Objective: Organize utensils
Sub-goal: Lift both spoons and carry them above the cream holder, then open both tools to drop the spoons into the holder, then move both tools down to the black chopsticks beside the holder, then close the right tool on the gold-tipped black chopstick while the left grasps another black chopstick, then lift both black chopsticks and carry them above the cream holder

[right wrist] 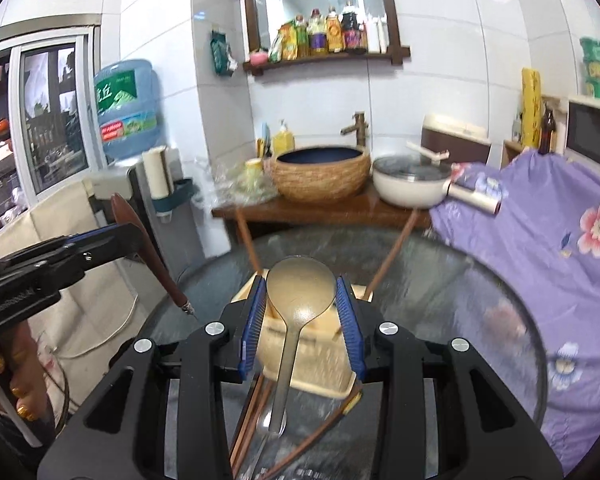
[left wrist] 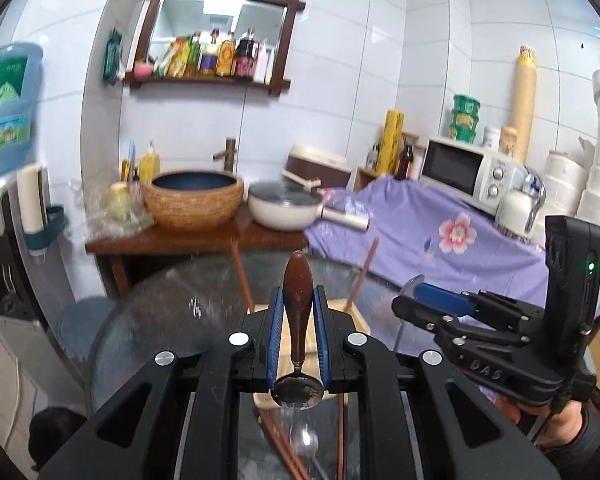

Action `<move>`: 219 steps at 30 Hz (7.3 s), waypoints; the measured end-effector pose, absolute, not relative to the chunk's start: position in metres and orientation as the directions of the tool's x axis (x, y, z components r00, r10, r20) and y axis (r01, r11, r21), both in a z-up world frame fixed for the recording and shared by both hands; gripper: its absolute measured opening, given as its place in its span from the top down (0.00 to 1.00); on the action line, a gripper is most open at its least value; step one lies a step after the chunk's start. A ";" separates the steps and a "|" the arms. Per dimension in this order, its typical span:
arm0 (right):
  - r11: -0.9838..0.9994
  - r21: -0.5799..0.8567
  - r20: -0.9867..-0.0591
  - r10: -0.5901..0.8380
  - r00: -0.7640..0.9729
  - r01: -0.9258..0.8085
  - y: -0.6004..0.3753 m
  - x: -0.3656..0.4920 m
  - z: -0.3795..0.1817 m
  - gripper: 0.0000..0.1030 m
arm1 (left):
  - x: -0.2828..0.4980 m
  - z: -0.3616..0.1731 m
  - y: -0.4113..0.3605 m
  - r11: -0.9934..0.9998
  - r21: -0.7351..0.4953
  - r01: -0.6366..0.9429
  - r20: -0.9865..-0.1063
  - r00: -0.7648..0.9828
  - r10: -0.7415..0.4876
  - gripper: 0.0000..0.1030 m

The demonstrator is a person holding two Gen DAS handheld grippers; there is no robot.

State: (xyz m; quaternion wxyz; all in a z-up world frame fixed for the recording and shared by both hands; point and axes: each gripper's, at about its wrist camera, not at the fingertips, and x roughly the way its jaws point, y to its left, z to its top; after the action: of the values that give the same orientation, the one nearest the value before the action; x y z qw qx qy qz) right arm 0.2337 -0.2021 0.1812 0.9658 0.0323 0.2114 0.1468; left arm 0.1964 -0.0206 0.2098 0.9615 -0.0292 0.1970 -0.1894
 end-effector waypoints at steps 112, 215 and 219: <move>0.994 0.031 -0.812 0.084 0.578 -0.102 -0.209 0.238 -0.048 0.53 | 0.241 -0.023 -0.031 0.963 -0.142 0.231 -0.770 0.585 -0.254 0.73; 0.901 0.255 -0.414 0.430 0.803 -0.351 -0.248 0.192 0.150 0.93 | 0.186 0.146 -0.002 0.940 -0.141 0.312 -0.483 0.807 -0.340 0.94; 0.895 0.250 -0.398 0.442 0.804 -0.368 -0.242 0.199 0.174 0.93 | 0.186 0.171 -0.008 0.930 -0.137 0.342 -0.450 0.815 -0.366 0.94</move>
State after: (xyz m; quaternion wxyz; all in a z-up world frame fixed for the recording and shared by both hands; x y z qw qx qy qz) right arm 0.1990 -0.2423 0.1742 0.9464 0.0806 0.2283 0.2140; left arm 0.1860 -0.0080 0.1711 0.9522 -0.0250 0.2410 -0.1860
